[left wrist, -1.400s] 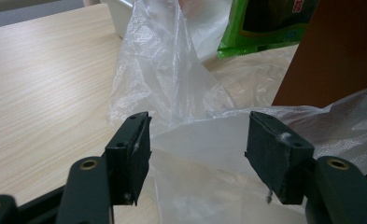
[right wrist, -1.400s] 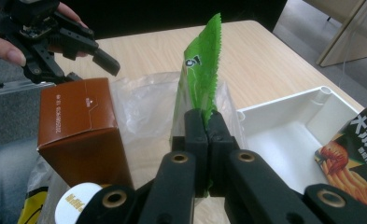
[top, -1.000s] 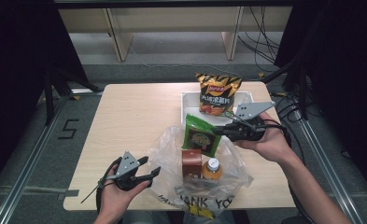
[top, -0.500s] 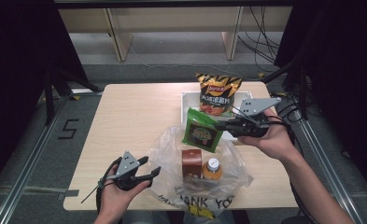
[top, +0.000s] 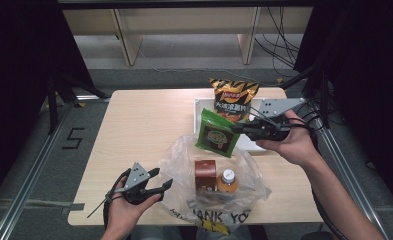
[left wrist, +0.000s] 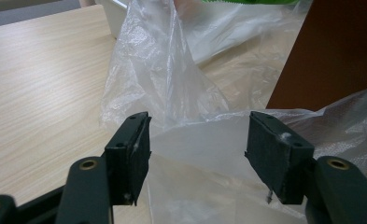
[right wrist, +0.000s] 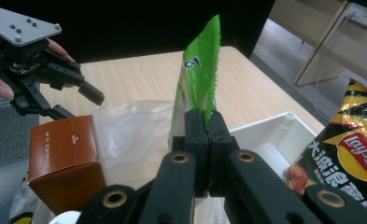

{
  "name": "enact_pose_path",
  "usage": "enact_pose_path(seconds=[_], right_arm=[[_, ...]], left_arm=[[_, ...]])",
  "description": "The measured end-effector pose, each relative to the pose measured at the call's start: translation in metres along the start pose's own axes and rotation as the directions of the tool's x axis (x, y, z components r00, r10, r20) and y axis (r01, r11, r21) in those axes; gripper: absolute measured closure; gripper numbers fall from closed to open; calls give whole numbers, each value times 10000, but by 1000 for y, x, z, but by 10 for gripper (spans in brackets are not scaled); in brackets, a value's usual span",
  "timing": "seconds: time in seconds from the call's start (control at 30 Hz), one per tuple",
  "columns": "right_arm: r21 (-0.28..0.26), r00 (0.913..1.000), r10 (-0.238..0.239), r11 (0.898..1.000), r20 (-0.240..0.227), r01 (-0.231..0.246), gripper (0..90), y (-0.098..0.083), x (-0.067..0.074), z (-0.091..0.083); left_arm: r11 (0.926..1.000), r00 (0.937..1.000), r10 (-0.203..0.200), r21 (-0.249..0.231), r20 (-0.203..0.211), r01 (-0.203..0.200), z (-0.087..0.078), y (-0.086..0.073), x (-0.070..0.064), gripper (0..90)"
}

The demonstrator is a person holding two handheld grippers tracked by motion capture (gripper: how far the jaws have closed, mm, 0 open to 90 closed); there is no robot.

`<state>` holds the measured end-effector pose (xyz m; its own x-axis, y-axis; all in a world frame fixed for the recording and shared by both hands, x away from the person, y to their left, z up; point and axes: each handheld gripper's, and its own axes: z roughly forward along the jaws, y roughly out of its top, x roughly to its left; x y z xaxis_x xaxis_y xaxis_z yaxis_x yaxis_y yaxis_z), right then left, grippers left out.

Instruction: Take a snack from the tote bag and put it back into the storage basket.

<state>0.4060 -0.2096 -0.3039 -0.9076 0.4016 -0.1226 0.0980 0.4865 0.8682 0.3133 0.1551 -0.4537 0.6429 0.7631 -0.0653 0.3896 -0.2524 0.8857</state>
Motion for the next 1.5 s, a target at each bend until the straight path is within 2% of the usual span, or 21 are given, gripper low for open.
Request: enact_pose_path(seconds=[0.07, 0.2, 0.23, 0.27, 0.3, 0.33, 0.47, 0.57, 0.63, 0.7, 0.73, 0.77, 0.87, 0.9, 1.0, 1.03, 1.07, 1.13, 1.43, 1.47, 1.5], right_arm=[[-179, 9998, -92, 9998, 168, 95, 900, 1, -1, -1], [-239, 9999, 119, 9996, 116, -116, 900, 3, -1, -3], [-412, 9995, -90, 9991, 317, 103, 900, 3, -3, -3], [-373, 9996, 122, 9992, 257, -113, 900, 3, -2, -3], [-296, 9997, -35, 9996, 229, 42, 900, 4, -4, -4], [-383, 9994, 160, 9992, 299, -148, 900, 5, -3, -4], [-372, 9994, 14, 9993, 354, 0, 900, 6, -5, -4], [-388, 9988, -47, 9992, 488, 66, 900, 7, -6, -4], [-323, 9988, -73, 9994, 482, 89, 900, 8, -7, -6], [-428, 9979, -2, 9991, 640, 29, 900, 9, -7, -7], [-411, 9980, -164, 9990, 607, 189, 900, 10, -9, -8], [-473, 9975, -19, 9989, 704, 53, 900, 10, -8, -8], [-516, 9966, -238, 9983, 786, 279, 900, 13, -12, -11], [-598, 9965, -83, 9981, 836, 133, 900, 13, -11, -11], [-654, 9964, -34, 9978, 846, 89, 900, 15, -13, -13], [-752, 9956, -209, 9968, 918, 279, 900, 16, -14, -15], [-698, 9962, 2, 9975, 874, 59, 900, 17, -13, -16], [-819, 9950, 35, 9966, 999, 47, 900, 18, -13, -17], [-952, 9914, -137, 9951, 1301, 262, 900, 20, -15, -21], [-894, 9928, 68, 9960, 1196, 39, 900, 21, -14, -22], [-1002, 9903, -97, 9947, 1383, 238, 900, 21, -15, -23]], left_arm=[[9999, 9999, -141, -97, 18, 141, 0, 0, -1, 393], [10000, 10000, -3, -58, -19, 3, -1, 1, -1, 395], [9999, 9999, -101, -98, 27, 101, 0, 0, -1, 396], [9998, 9999, -156, -127, 40, 156, 0, 1, -1, 396], [9997, 9999, -164, -153, 34, 165, 0, 1, -1, 396], [9998, 9999, -146, -158, 14, 147, 0, 1, 0, 396], [9999, 10000, 13, -107, -49, -14, -1, 1, 1, 396], [9998, 9999, -143, -101, -54, 143, -1, 1, 0, 396], [9999, 10000, 20, -101, -51, -21, -2, 2, 1, 396], [9999, 10000, 13, -101, -62, -14, -2, 2, 1, 396], [9999, 10000, -46, -109, -55, 45, -2, 2, 1, 396], [9999, 9999, -105, -138, -63, 104, -2, 1, 0, 396], [9999, 10000, -54, -122, -53, 54, -2, 1, 0, 396], [9998, 9999, -142, -121, -56, 141, -2, 1, 0, 396], [9999, 10000, 5, -104, -57, -6, -2, 1, 1, 396], [9999, 10000, 9, -110, -52, -10, -2, 2, 1, 396], [9999, 10000, 8, -105, -51, -9, -1, 2, 1, 396], [9999, 10000, 16, -101, -51, -17, -1, 2, 1, 396], [9999, 10000, -86, -144, 15, 86, 0, 1, 1, 396], [9998, 9999, -134, -145, 21, 134, 0, 1, 0, 396], [9999, 10000, -58, -140, 21, 59, 0, 1, 1, 396]])
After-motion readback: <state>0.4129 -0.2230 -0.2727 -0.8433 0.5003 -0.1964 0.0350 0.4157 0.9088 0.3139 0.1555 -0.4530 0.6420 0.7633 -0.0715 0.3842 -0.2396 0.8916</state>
